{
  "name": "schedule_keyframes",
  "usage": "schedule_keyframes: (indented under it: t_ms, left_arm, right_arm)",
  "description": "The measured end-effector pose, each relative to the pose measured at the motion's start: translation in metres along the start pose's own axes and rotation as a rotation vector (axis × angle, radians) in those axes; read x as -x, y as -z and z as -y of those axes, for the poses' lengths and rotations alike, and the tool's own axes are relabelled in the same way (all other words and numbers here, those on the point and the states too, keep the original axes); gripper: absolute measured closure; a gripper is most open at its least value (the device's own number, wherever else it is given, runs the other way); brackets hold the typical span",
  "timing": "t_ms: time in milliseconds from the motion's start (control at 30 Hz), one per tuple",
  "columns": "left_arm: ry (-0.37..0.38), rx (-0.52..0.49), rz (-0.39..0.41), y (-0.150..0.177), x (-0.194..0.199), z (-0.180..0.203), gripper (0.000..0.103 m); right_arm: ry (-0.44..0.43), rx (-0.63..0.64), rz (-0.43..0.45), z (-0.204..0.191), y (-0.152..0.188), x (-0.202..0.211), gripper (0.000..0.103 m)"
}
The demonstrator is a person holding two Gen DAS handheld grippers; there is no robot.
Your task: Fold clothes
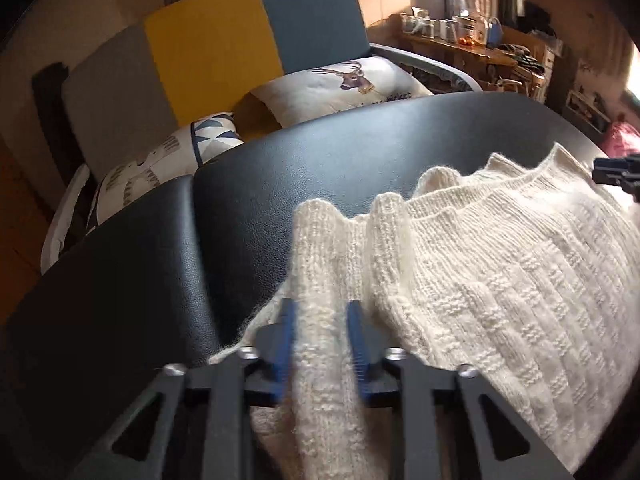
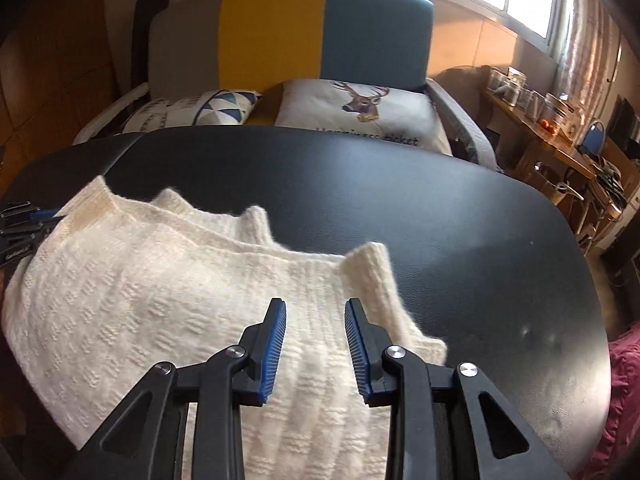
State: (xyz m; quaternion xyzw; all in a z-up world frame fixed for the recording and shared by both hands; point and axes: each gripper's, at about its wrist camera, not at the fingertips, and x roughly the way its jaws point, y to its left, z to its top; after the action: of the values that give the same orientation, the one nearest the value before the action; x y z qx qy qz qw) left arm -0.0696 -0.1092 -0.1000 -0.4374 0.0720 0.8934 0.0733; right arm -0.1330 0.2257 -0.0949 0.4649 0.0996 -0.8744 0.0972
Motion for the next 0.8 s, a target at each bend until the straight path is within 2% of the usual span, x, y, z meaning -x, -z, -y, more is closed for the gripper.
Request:
schedule_keyframes:
  t_ms: [33, 133, 233, 267, 333, 367, 433, 500, 600, 633, 800]
  left_arm:
    - [0.000, 0.085, 0.013, 0.003, 0.002, -0.011, 0.094]
    - [0.030, 0.335, -0.019, 0.022, -0.007, -0.047, 0.094]
    - [0.085, 0.437, -0.009, 0.030, -0.002, -0.059, 0.089]
    - [0.083, 0.432, 0.004, 0.028, 0.005, -0.058, 0.089]
    - [0.057, 0.387, 0.046, 0.018, 0.023, -0.052, 0.076]
    - [0.062, 0.350, 0.072, 0.012, 0.032, -0.048, 0.072]
    - [0.159, 0.254, 0.098, -0.004, 0.046, -0.032, 0.049]
    - [0.227, 0.155, 0.106, -0.019, 0.050, -0.009, 0.048]
    - [0.276, 0.028, 0.043, -0.037, 0.029, 0.027, 0.047]
    - [0.289, 0.000, 0.009, -0.042, 0.016, 0.037, 0.047]
    - [0.303, 0.006, -0.182, -0.043, -0.040, 0.060, 0.047]
  right_arm:
    - [-0.002, 0.015, -0.019, -0.006, 0.001, -0.006, 0.073]
    - [-0.009, 0.062, -0.076, -0.025, 0.004, -0.024, 0.073]
    - [-0.051, -0.010, -0.033, -0.016, 0.012, -0.027, 0.072]
    - [-0.061, -0.023, -0.028, -0.015, 0.014, -0.027, 0.072]
    - [-0.082, -0.045, -0.024, -0.012, 0.014, -0.025, 0.072]
    - [-0.094, -0.057, -0.024, -0.010, 0.014, -0.024, 0.072]
    - [-0.126, -0.089, -0.039, -0.006, 0.011, -0.023, 0.072]
    - [-0.173, -0.133, -0.042, 0.001, 0.007, -0.018, 0.072]
    - [-0.277, -0.154, -0.014, 0.003, -0.003, -0.007, 0.070]
    - [-0.288, -0.137, -0.013, -0.001, -0.004, -0.006, 0.068]
    - [-0.272, -0.028, -0.041, -0.022, -0.005, -0.011, 0.068]
